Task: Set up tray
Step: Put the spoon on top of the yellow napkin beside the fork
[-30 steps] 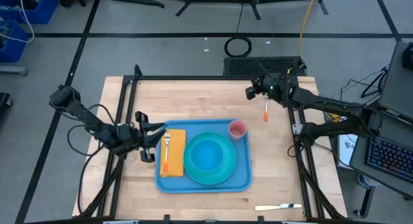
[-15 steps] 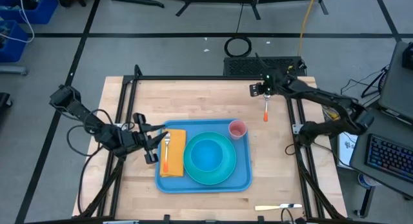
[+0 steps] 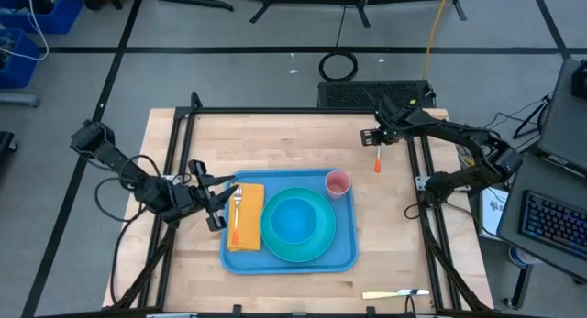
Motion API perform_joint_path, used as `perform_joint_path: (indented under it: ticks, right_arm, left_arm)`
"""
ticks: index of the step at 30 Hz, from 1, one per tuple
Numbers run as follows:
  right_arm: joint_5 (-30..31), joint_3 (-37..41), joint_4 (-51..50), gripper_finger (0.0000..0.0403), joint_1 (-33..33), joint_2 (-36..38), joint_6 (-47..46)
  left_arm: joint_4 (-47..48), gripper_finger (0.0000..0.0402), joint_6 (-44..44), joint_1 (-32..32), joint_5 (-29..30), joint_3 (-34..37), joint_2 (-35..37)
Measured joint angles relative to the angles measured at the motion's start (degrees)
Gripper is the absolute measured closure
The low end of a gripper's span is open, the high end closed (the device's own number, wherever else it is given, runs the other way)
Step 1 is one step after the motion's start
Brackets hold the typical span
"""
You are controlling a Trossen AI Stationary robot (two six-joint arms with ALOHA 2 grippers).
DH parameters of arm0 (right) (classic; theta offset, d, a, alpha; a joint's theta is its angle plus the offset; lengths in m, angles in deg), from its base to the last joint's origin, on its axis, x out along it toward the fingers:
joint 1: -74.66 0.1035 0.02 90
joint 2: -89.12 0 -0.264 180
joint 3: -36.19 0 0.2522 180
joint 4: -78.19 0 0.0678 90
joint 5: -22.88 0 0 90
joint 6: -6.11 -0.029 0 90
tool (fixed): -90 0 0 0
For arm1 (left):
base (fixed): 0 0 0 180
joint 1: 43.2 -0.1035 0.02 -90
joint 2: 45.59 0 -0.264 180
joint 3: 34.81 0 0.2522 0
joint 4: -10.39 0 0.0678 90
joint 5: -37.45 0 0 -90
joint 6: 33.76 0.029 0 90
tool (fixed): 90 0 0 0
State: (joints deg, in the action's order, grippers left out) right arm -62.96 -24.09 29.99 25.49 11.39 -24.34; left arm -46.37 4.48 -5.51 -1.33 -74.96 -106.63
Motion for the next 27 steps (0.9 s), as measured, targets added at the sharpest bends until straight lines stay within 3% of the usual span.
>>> perform_joint_path:
  ticks: [8, 27]
  right_arm:
    - [0.0, 0.0, -1.1, 0.0284, 0.2, -0.4, -0.5]
    - [2.0, 0.0, 0.7, 0.0284, 0.1, -9.8, -0.2]
  left_arm:
    - [0.0, 0.0289, 0.2, 0.0, 0.4, 0.0, 0.0]
    - [0.0, 0.0289, 0.5, 0.0, 0.9, 0.0, 0.0]
